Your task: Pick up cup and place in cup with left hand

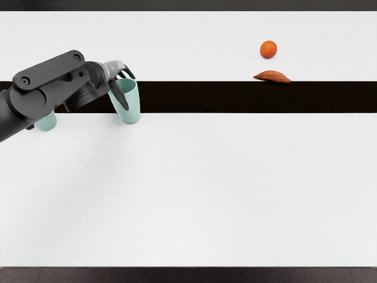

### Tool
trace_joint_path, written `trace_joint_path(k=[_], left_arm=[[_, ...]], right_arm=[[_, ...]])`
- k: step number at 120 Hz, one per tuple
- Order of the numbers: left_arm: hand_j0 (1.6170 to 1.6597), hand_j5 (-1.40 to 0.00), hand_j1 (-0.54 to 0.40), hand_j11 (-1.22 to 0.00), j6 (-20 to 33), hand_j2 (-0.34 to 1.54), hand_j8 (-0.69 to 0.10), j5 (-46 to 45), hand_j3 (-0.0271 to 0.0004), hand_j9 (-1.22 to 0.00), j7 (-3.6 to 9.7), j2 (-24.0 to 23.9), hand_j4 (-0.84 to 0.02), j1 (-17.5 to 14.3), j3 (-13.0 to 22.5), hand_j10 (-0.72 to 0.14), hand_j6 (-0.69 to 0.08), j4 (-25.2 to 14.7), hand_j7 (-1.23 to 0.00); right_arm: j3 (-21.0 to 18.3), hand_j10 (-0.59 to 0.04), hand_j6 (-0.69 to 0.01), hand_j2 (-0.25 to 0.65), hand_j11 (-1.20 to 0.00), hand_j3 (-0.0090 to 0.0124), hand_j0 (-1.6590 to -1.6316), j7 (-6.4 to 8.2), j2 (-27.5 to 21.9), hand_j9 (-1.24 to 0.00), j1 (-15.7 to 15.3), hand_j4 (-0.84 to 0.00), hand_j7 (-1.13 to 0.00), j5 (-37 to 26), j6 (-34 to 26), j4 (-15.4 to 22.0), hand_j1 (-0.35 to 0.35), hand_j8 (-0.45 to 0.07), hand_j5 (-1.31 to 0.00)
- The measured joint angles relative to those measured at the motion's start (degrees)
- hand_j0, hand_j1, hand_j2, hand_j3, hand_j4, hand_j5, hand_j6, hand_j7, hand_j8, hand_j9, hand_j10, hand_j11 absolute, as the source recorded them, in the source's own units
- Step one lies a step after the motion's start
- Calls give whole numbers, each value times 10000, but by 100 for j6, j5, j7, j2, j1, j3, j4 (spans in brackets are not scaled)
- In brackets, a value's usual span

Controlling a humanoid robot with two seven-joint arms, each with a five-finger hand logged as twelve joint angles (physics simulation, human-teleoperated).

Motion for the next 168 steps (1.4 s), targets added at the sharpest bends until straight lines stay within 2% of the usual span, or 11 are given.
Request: trace_joint_path(k=[10,18,23,41,55,56,63,94,118,135,168], left_arm=[[16543,-4897,-1736,-4975,-18,1852,-3173,-1,0,-4987,1,0,-3667,-4,3,-3612,-3027,-6,-4947],[16529,-5296,-2462,-5429,-57,2898,-2573,-24,0,-5439,2,0,-3912,-8,6,-3815,-2405,-12,-5390],[16515,-5451,-2438,-5717,-95,3015,-2370,-32,0,-5727,1,-1,-4043,-9,6,-3984,-2061,-14,-5608],[16532,-5607,-1235,-6136,-149,1764,-2934,-47,0,-6121,-2,20,-4668,-17,8,-4463,-2733,-57,-5923],[16541,-5984,-779,-6275,-178,994,-3310,-89,0,-6268,-3,180,-4760,-54,9,-4687,-3244,-200,-6180],[16541,-5960,-830,-6289,-177,1004,-3519,-90,0,-6283,-3,210,-4796,-57,9,-4699,-3253,-220,-6158],[16543,-6085,-877,-6359,-165,937,-3271,-99,0,-6351,-2,454,-4806,-61,-6,-4733,-3050,-450,-6284],[16542,-6290,-576,-6469,27,573,-3585,-113,0,-6470,-1,1462,-5001,-61,-204,-4837,-3373,-1938,-6387],[16540,-6532,-474,-6496,93,417,-3678,-151,0,-6502,-1,2209,-4962,-61,-298,-4857,-3443,-2873,-6611],[16539,-6696,-873,-6557,81,719,-3196,-162,0,-6563,0,2451,-4628,-57,-326,-4825,-3021,-3121,-6688],[16539,-6728,-1017,-6615,168,805,-3141,-121,0,-6550,-3,2960,-4437,-34,-468,-4735,-2886,-3173,-6591]], right_arm=[[0,1,5,-2,0,0,-16581,0,0,0,0,0,0,0,0,0,-3489,3,0],[0,1,5,-2,0,0,-16581,0,0,0,0,0,0,0,0,0,-3489,3,0],[-1,1,5,-2,0,0,-16581,0,0,0,0,0,0,0,0,0,-3489,3,0],[-1,1,5,-2,0,0,-16581,0,0,0,0,0,0,0,0,0,-3489,3,0],[0,2,6,-2,0,0,-16581,0,0,0,0,1,0,0,0,0,-3489,4,1],[0,2,6,-2,0,0,-16581,0,0,0,0,0,0,0,0,0,-3489,4,1],[0,2,5,-2,0,0,-16581,0,0,0,0,-1,0,0,0,0,-3489,4,1],[-1,2,5,-3,0,0,-16581,0,0,0,0,0,0,0,0,0,-3489,4,1],[1,2,4,-3,0,0,-16581,0,0,0,0,0,0,0,0,0,-3489,3,0],[0,3,6,-2,0,0,-16581,0,0,0,0,0,0,0,0,0,-3489,4,1],[-1,3,6,-3,0,0,-16581,0,0,0,0,0,0,0,0,0,-3489,4,1]])
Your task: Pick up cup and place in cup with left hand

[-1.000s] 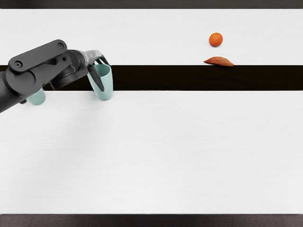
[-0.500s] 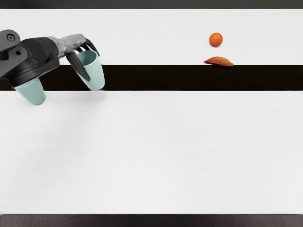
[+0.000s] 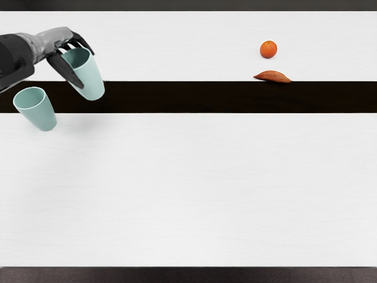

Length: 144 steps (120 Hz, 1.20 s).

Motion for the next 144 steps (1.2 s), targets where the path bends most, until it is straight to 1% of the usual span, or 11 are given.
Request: trace_joint_path(k=[17,41,49,56,75,86,96,115,118,123,144], left_arm=[[16539,-6686,-1074,-6605,18,839,-3107,27,0,-6480,2,90,-4395,51,-5,-4705,-2840,88,-6535],[16539,-6670,-1021,-6601,23,782,-3131,29,0,-6488,1,94,-4418,53,6,-4715,-2847,467,-6580],[16538,-6694,-904,-6600,25,693,-3129,24,0,-6512,1,133,-4505,53,24,-4759,-2917,600,-6624],[16538,-6647,-761,-6581,25,589,-3278,28,0,-6494,1,182,-4607,45,36,-4848,-3059,688,-6605],[16538,-6606,-544,-6560,19,428,-3459,25,0,-6501,0,332,-4824,53,55,-4896,-3294,841,-6623],[16540,-6521,-649,-6551,11,495,-3416,29,0,-6516,1,344,-4800,53,65,-4896,-3255,934,-6542],[16541,-6566,-862,-6576,8,682,-3243,27,0,-6534,1,353,-4620,70,73,-4825,-3053,1030,-6552],[16541,-6649,-934,-6593,8,725,-3138,18,0,-6520,0,464,-4514,79,78,-4813,-2945,1108,-6575],[16542,-6670,-989,-6606,12,736,-3048,16,0,-6547,0,497,-4502,125,76,-4809,-2889,1113,-6607],[16540,-6682,-905,-6601,7,723,-3164,6,0,-6518,0,527,-4465,157,79,-4861,-2945,1120,-6590],[16540,-6639,-897,-6608,7,649,-3159,-17,0,-6504,0,582,-4531,252,80,-4857,-2973,1129,-6531]], right_arm=[[0,3,6,-2,0,0,-16581,0,0,0,0,0,0,0,0,0,-3489,4,1],[0,3,6,-2,0,0,-16581,0,0,0,0,0,0,0,0,0,-3489,4,1],[0,3,7,-2,0,0,-16581,0,0,1,0,0,0,0,0,0,-3489,5,1],[0,3,6,-2,0,0,-16581,0,0,0,0,0,0,0,0,0,-3489,5,1],[1,3,7,-2,0,0,-16581,0,0,1,0,0,0,0,0,0,-3489,5,1],[0,3,6,-2,0,0,-16581,0,0,0,0,0,0,0,0,0,-3489,5,1],[1,3,6,-2,0,0,-16581,0,0,1,0,0,0,0,0,0,-3489,5,1],[0,3,7,-2,0,0,-16581,0,0,1,0,0,0,0,0,0,-3489,5,1],[0,4,7,-2,0,0,-16581,0,0,1,0,0,0,0,0,0,-3489,5,1],[0,3,6,-3,0,0,-16581,0,0,1,0,0,0,0,0,0,-3489,5,1],[0,3,7,-2,0,0,-16581,0,0,1,0,0,0,0,0,0,-3489,5,1]])
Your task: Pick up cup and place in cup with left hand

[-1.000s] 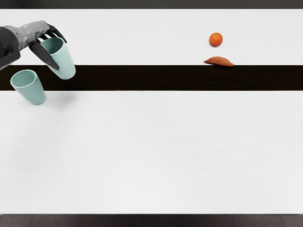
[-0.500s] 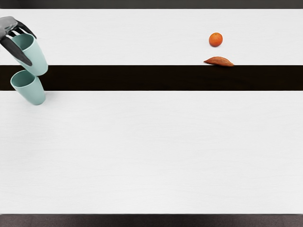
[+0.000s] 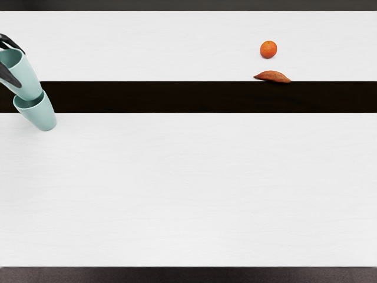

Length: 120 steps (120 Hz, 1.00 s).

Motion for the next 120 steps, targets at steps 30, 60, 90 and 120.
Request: trace_joint_path(k=[30,60,90,120], left_arm=[[16540,-6718,-892,-6584,-13,642,-3132,-4,0,-6481,1,0,-4561,74,-1,-4740,-2948,0,-6614],[16541,-6734,-1079,-6596,-116,785,-2960,-25,0,-6499,1,0,-4370,129,-1,-4595,-2751,-1,-6662],[16562,-3706,834,-3658,-111,454,-1941,-14,0,-3613,1,-51,-2595,152,3,-2659,-1822,3,-3685],[16575,-1227,2609,-1206,-103,175,-730,-54,0,-1195,1,-132,-912,136,-4,-925,-698,1,-1219]], right_arm=[[0,3,7,-2,0,0,-16581,0,0,1,0,0,0,0,0,0,-3489,5,1],[0,3,7,-2,0,0,-16581,0,0,1,0,0,0,0,0,0,-3489,5,1],[0,4,7,-2,0,0,-16581,0,0,1,0,0,0,0,0,0,-3489,5,1],[0,3,7,-2,0,0,-16581,0,0,1,0,0,0,0,0,0,-3489,5,1]])
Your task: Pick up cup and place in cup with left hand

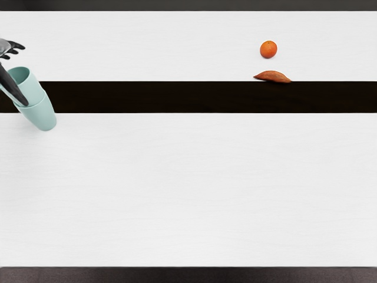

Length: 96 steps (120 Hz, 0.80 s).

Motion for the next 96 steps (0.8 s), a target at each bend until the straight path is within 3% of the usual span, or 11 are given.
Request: trace_joint_path(k=[40,54,65,80,86,96], left_arm=[[16579,-328,3260,-317,-45,64,-260,-210,0,-317,0,-870,-287,-84,-8,-283,-258,-13,-323],[16580,-231,3327,-222,-291,50,-204,-654,0,-222,0,-1039,-215,-382,-58,-209,-205,-29,-227],[16580,-184,3357,-177,-889,41,-172,-1403,0,-178,0,-1030,-176,-412,-108,-171,-174,-34,-181],[16580,-147,3379,-141,-2473,29,-154,-2896,0,-142,0,-636,-152,-399,-501,-145,-157,-31,-145],[16580,-133,3390,-127,-2776,28,-133,-3677,0,-128,0,-340,-132,-367,-660,-126,-135,-26,-130],[16580,-107,3407,-103,-3046,21,-105,-4796,0,-103,0,-316,-104,-143,-803,-100,-107,-21,-105]], right_arm=[[-1,3,7,-2,0,0,-16581,0,0,1,0,1,0,0,0,0,-3489,5,1],[0,3,7,-2,0,0,-16581,0,0,1,0,0,0,0,0,0,-3489,5,1],[0,3,7,-2,0,0,-16581,0,0,1,0,0,0,0,0,0,-3489,5,1],[-1,5,10,-2,1,0,-16581,0,0,1,0,1,0,0,0,0,-3489,7,1],[1,3,7,-2,0,0,-16581,0,0,1,0,-2,0,0,0,0,-3489,5,1],[0,3,6,-2,0,0,-16581,0,0,0,0,0,0,0,0,0,-3489,4,1]])
